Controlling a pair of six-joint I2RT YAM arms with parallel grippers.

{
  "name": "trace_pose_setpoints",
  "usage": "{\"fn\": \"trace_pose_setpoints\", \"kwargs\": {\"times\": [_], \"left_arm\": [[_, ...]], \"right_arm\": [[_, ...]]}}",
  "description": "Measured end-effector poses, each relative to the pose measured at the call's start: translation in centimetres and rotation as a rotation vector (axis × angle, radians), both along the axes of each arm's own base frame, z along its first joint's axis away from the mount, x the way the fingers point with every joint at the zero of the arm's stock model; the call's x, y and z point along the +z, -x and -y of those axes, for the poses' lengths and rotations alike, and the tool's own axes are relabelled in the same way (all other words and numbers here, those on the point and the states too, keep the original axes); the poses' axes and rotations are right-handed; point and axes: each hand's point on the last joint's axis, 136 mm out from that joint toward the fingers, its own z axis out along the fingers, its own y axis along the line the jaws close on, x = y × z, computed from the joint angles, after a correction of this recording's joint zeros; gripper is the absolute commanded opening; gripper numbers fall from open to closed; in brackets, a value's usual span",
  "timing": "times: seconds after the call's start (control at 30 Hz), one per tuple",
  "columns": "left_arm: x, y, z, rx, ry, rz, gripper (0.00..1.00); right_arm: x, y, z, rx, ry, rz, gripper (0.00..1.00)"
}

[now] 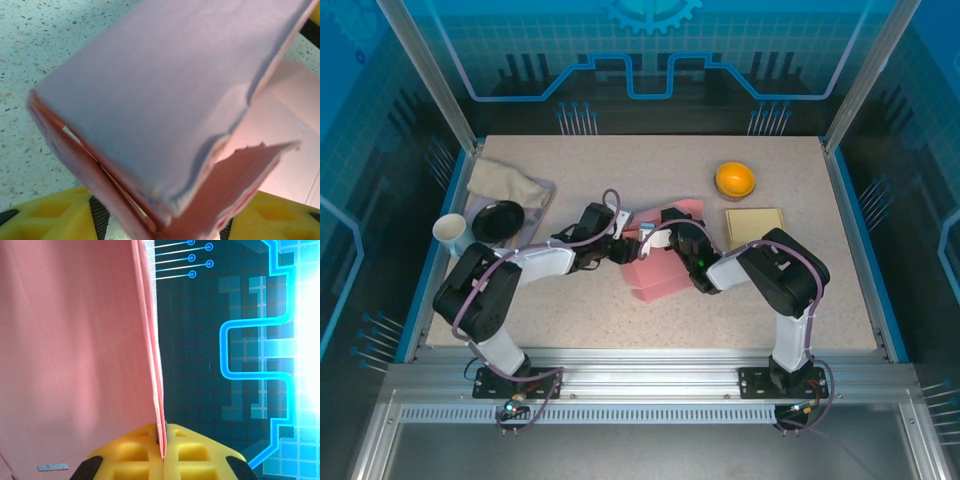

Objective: Fold the paper box

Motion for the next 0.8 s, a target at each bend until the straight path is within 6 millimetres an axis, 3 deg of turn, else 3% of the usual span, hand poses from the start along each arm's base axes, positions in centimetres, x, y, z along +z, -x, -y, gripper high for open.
{"fn": "trace_pose_setpoints", "kwargs": {"times": [0.3, 0.67, 0.8], "left_arm": [[-2.0, -0.6, 0.3, 0.079, -0.080, -0.006, 0.59], [-2.2, -2.6, -1.3, 0.201, -0.172, 0.050, 0.58], [-2.2, -3.5, -2.1, 0.249, -0.218, 0.071, 0.53]], "right_arm": [[-0.1, 0.0, 0.3, -0.012, 0.000, -0.002, 0.00], [-0.1, 0.2, 0.2, -0.011, -0.008, -0.002, 0.00], [-0.1, 0.2, 0.2, -0.013, -0.007, -0.003, 0.00]]}}
